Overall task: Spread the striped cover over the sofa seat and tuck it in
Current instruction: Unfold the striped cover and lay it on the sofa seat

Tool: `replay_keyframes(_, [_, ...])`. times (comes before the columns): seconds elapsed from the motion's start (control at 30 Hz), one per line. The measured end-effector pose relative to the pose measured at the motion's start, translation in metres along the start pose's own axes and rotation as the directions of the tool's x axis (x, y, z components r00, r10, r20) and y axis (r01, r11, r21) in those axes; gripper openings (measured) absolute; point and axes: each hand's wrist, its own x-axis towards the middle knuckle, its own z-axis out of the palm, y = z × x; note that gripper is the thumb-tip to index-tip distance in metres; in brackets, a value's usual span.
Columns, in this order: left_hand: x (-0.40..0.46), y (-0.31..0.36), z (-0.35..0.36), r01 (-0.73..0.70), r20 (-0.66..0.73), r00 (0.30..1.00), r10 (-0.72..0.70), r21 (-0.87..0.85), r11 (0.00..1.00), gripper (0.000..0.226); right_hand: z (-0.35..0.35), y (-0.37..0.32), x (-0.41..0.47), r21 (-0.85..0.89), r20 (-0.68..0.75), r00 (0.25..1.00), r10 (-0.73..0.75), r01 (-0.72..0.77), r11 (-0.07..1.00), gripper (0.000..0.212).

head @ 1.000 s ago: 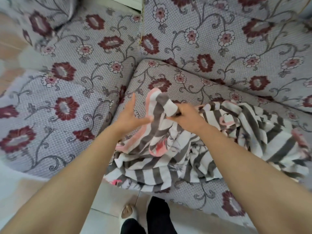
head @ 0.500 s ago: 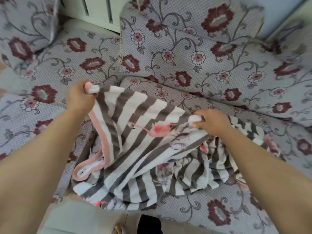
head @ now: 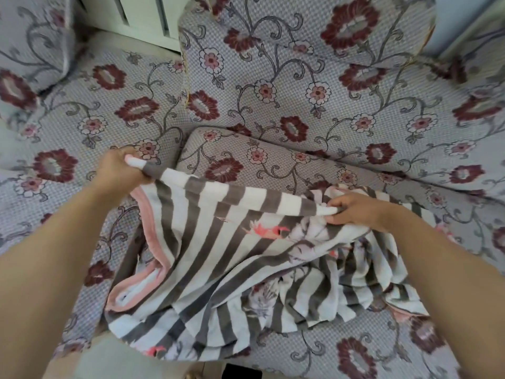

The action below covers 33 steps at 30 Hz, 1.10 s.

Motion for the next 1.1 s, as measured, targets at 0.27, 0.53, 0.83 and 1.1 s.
replay_keyframes(0.27, [0.054,0.024,0.019,0.043,0.297,0.954,-0.029,-0.04,0.998,0.017,-0.034,0.012,0.074,-0.135,-0.244,0.967,-0.076,0.044,0.99,0.02])
replay_keyframes(0.53, [0.091,0.029,0.061,-0.045,0.054,0.998,0.041,0.081,0.996,0.029,-0.048,0.01,0.141,-0.229,-0.555,0.803,-0.218,0.104,0.968,0.033])
replay_keyframes(0.83, [0.116,0.029,0.021,0.061,0.221,0.965,-0.139,0.327,0.943,0.008,-0.077,0.003,0.132,0.069,0.15,0.986,0.067,-0.078,0.995,0.017])
replay_keyframes(1.1, [0.163,0.051,0.063,0.049,-0.065,0.998,-0.005,0.69,0.722,0.019,-0.086,-0.022,0.201,-0.289,-0.43,0.895,-0.121,-0.01,0.957,0.041])
